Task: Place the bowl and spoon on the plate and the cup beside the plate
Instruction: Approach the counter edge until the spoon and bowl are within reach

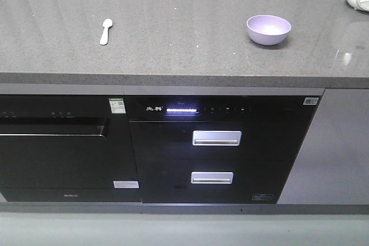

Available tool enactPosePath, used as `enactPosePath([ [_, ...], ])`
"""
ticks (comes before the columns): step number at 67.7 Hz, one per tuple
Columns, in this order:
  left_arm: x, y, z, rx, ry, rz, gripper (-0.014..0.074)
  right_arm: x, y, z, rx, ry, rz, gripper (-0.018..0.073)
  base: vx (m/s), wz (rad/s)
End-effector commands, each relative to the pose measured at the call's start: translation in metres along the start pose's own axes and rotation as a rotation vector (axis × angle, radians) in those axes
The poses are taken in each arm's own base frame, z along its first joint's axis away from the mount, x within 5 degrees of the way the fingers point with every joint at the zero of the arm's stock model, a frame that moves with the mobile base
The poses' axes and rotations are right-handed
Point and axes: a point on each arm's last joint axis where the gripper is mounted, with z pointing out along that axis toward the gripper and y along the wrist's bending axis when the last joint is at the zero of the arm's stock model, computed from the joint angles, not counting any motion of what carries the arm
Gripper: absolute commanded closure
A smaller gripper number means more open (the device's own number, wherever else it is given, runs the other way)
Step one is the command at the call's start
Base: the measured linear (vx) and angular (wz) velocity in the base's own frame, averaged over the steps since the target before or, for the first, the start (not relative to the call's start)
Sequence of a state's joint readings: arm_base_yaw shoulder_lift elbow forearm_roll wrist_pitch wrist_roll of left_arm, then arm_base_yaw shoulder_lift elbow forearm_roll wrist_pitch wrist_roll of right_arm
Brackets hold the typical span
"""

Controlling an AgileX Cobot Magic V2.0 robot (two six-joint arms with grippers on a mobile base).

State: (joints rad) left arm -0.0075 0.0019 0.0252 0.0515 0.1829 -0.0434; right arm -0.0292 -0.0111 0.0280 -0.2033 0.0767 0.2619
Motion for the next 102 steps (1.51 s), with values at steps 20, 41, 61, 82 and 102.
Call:
enactPosePath([
  [20, -0.0083, -0.0002, 0.0005, 0.003, -0.063, -0.015, 0.0603, -0.006, 0.0014, -0.0009, -0.013, -0.081, -0.014, 0.0562, 0.08, 0.0],
  [41, -0.0083, -0.0002, 0.0005, 0.003, -0.063, -0.015, 0.0603, -0.006, 0.0014, -0.0009, -0.013, -0.081, -0.014, 0.0562, 0.07, -0.01],
  [61, -0.0083, -0.0002, 0.0005, 0.003, -0.063, -0.015, 0.0603, -0.006, 0.0014, -0.0009, -0.013, -0.081, -0.014, 0.0562, 0.07, -0.02],
  [82, -0.0083, -0.0002, 0.0005, 0.003, -0.063, -0.015, 0.0603, -0.006, 0.0014, -0.0009, -0.013, -0.081, -0.014, 0.0562, 0.07, -0.04],
  [102, -0.0083, -0.0002, 0.0005, 0.003, -0.063, -0.015, 0.0603, -0.006, 0.0014, -0.0009, -0.013, -0.081, -0.014, 0.0562, 0.07, -0.03],
])
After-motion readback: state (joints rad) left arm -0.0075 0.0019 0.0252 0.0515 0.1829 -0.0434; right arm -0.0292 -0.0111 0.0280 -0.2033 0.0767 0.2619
